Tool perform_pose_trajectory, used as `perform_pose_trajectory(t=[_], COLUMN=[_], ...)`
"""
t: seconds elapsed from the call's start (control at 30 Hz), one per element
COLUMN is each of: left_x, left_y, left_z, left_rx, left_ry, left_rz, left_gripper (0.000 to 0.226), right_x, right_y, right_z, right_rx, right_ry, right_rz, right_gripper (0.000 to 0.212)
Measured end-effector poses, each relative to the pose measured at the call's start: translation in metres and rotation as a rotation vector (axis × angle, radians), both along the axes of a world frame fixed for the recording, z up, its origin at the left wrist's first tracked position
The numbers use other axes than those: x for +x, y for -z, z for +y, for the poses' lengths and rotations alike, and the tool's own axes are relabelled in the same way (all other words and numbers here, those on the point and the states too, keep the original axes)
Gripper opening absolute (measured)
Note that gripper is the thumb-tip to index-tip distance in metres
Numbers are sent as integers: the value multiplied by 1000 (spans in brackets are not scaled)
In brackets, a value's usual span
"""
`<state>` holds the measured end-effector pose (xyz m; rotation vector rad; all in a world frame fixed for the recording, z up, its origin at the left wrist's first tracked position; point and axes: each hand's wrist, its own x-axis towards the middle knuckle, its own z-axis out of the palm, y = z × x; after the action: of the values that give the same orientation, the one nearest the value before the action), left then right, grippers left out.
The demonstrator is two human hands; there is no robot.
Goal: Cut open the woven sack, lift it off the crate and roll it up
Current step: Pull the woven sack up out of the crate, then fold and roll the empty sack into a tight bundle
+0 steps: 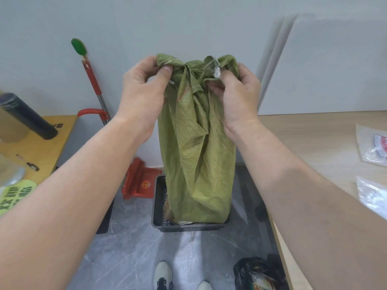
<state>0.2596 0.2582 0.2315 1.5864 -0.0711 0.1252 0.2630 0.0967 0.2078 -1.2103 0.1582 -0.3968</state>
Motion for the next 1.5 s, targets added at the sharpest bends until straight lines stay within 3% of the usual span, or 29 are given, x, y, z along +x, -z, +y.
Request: perform_pose_trajectory(t=[0.13, 0.27, 0.5, 0.63, 0.73, 0.9, 1.0, 1.07, 1.13, 1.23, 1.4, 1.5], left_x=[5, 1, 2, 7, 7, -4, -19, -29, -37, -46, -58, -69], left_y=[-22, -31, -71, -76, -73, -73, -77, -80, -85, -96, -118, -125], left_z=[0, 4, 16, 37, 64, 99, 118, 133, 148, 165, 169, 169], left_rx=[-26, 1, 29, 82, 104, 111, 278, 384, 472, 615, 551, 407], left_ry=[9, -7, -9, -93, -227, -358, -382, -390, -405, -422, -279, -117], left_rz=[-52, -26, -89, 50, 156, 242, 220, 224, 273, 338, 351, 351], left_gripper=[19, 20, 21, 22, 18, 26, 22, 21, 36, 49, 12, 9], right_x=[10, 0, 2, -3, -9, -17, -30, -38, -50, -67, -89, -104], right_y=[-22, -30, -80, -81, -75, -72, -79, -86, -99, -113, -125, -133], right_z=[-2, 0, -7, -20, -35, -50, -61, -67, -69, -62, -31, -7], right_rx=[49, 45, -12, -155, -271, -435, -673, -736, -702, -627, -303, -90], right_ry=[-2, -19, -14, 58, 174, 474, 570, 603, 607, 524, 484, 349], right_rz=[-73, -15, -107, 18, 125, 310, 430, 483, 495, 490, 455, 394], right_gripper=[11, 11, 22, 9, 24, 21, 28, 45, 53, 42, 16, 25])
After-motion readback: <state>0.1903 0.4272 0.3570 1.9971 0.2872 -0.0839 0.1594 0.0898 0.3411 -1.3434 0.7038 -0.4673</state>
